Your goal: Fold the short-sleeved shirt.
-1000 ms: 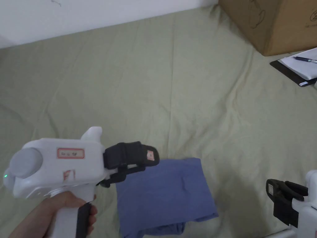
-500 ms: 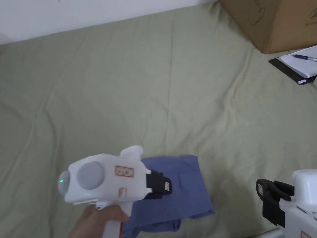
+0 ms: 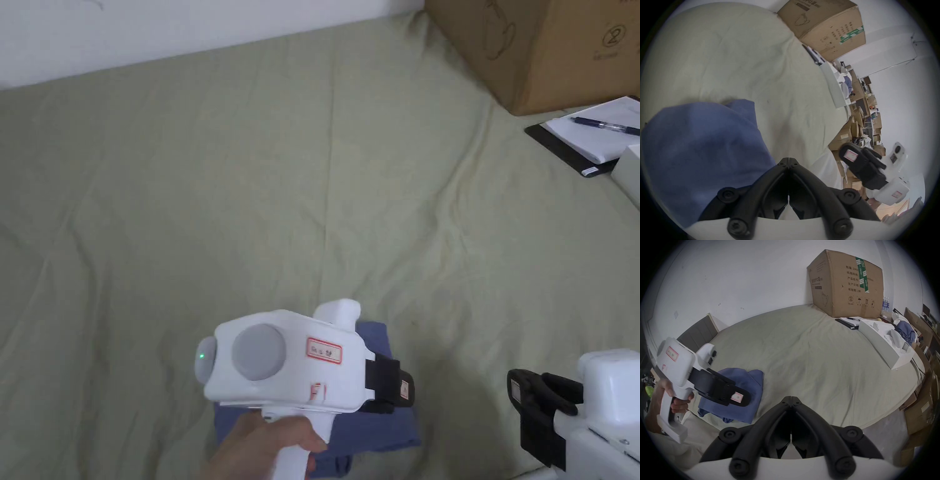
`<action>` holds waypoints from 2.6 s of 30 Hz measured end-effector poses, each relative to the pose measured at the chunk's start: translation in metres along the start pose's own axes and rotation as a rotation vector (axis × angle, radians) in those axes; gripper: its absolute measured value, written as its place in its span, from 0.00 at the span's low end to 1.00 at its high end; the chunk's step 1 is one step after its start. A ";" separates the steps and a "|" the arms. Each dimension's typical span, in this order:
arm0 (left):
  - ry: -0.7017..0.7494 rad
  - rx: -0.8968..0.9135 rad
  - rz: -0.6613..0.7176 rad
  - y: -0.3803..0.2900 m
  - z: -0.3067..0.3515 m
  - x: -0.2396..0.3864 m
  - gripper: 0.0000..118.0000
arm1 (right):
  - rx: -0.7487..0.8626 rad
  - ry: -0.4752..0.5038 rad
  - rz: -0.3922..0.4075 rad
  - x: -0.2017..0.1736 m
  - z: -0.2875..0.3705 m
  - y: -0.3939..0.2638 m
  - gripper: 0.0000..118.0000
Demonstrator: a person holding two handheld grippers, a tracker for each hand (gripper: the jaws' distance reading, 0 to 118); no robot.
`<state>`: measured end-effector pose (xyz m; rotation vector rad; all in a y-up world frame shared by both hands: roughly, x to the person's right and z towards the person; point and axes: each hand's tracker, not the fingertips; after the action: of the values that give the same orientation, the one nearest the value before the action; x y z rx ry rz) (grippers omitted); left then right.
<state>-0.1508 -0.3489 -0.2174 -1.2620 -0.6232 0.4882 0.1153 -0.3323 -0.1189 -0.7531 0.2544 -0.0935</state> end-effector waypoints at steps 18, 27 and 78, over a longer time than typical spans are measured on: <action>-0.085 0.299 0.351 -0.089 0.153 -0.160 0.93 | -0.152 0.187 0.212 -0.130 -0.123 -0.010 0.00; -0.326 0.231 0.528 -0.057 0.086 -0.200 0.93 | -0.146 0.180 0.171 -0.122 -0.122 -0.012 0.00; 1.183 0.199 0.169 -0.045 0.397 -0.435 0.57 | 0.306 -0.034 0.360 -0.221 -0.040 0.056 0.00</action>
<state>-0.7395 -0.3583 -0.1732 -1.1793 0.5195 -0.1108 -0.1086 -0.2797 -0.1417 -0.3965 0.3313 0.2176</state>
